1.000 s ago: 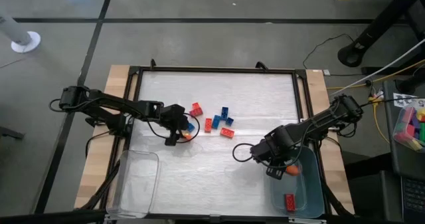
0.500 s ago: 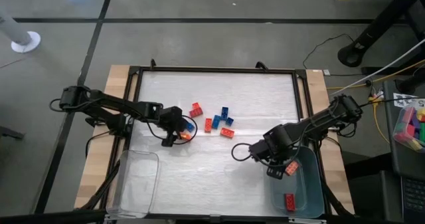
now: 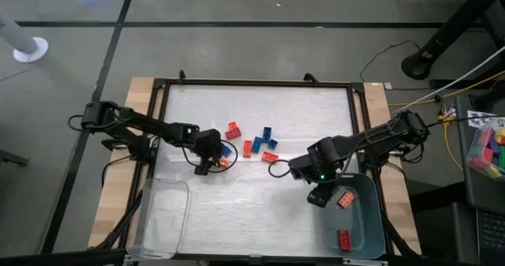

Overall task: Sort blocks by size
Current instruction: Put the large orange game piece into the blue bin

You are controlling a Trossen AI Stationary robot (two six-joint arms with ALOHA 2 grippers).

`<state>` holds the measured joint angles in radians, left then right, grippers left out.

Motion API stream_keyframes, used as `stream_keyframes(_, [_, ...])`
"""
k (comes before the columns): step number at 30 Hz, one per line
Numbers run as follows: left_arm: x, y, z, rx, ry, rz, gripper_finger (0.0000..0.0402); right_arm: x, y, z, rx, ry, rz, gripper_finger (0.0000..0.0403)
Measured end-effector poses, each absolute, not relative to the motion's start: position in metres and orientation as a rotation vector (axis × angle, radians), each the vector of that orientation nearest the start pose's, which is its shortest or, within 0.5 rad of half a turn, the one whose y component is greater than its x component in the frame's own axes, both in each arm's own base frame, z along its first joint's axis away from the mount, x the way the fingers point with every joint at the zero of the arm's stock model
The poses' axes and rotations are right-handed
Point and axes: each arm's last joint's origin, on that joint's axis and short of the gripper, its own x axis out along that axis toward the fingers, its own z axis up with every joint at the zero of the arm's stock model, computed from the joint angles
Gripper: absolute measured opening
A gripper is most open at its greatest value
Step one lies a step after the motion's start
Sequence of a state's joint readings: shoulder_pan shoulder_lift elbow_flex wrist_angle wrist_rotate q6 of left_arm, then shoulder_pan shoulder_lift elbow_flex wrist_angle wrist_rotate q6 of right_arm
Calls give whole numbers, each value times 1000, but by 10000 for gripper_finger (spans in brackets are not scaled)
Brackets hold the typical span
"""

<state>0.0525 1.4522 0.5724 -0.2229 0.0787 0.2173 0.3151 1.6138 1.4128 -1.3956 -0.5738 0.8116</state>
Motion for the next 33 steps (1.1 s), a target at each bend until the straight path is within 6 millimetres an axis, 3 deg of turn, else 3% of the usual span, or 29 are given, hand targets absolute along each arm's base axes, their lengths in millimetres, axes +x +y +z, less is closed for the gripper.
stream_keyframes(3, [235, 10, 130, 124, 1084, -141, 141, 268, 98, 285, 775, 1774, 27, 171])
stream_keyframes(7, [236, 10, 131, 106, 1069, -131, 82, 282, 90, 284, 556, 1579, 100, 153])
stream_keyframes(12, [243, 10, 138, 53, 1034, -97, 77, 303, 85, 285, 128, 1261, 26, 141])
stream_keyframes(15, [252, 11, 148, 32, 991, -81, 77, 312, 83, 289, -2, 1125, -42, 140])
stream_keyframes(25, [286, 13, 187, 35, 622, -54, 84, 327, 70, 296, 1, 976, -119, 140])
stream_keyframes(33, [293, 12, 199, 37, 475, -69, 80, 334, 61, 300, -28, 909, -138, 140])
